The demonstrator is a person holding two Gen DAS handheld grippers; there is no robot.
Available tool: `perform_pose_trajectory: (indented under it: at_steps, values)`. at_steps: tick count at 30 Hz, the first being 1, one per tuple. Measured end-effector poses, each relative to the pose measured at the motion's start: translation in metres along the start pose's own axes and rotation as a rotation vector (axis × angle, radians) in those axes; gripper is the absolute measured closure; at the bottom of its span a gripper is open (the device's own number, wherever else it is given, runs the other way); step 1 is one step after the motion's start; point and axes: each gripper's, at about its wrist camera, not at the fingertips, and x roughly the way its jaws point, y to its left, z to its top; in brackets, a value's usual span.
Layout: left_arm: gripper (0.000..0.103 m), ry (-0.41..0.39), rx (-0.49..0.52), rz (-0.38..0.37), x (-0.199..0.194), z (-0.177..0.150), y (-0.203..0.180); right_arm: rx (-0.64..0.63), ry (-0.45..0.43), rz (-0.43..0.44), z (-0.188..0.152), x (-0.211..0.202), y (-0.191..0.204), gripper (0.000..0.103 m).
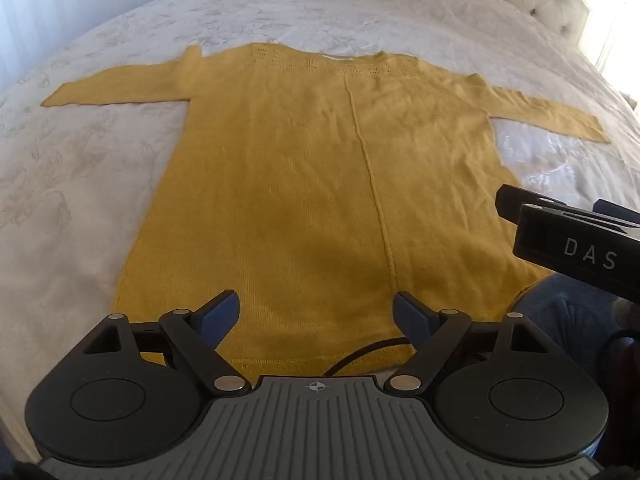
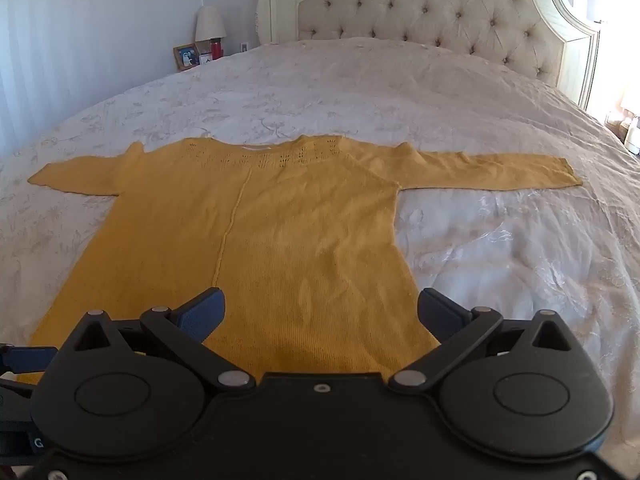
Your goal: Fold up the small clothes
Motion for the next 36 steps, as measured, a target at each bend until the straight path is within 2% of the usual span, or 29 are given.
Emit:
perform_pose_trajectory:
  at_steps: [4, 5, 33, 36]
  values:
    - [0.019, -0.001, -0.001, 0.000, -0.0009, -0.0020, 0.0037, -0.003, 0.002, 0.001, -0.0005, 0.0001, 0.0000, 0.001]
    - [0.019, -0.021, 0.005, 0.008, -0.0010, -0.0034, 0.0007, -0.004, 0.003, 0.001, -0.0001, 0.0000, 0.0003, 0.001]
    - [0.019, -0.009, -0.015, -0.008, 0.0026, -0.0020, 0.0008, -0.007, 0.005, 0.001, 0.0012, 0.0004, 0.0007, 0.001]
    - [0.019, 0.002, -0.046, -0.049, 0.0032, -0.0012, 0.0013, -0.006, 0.006, 0.001, 0.0009, 0.0005, 0.0011, 0.001]
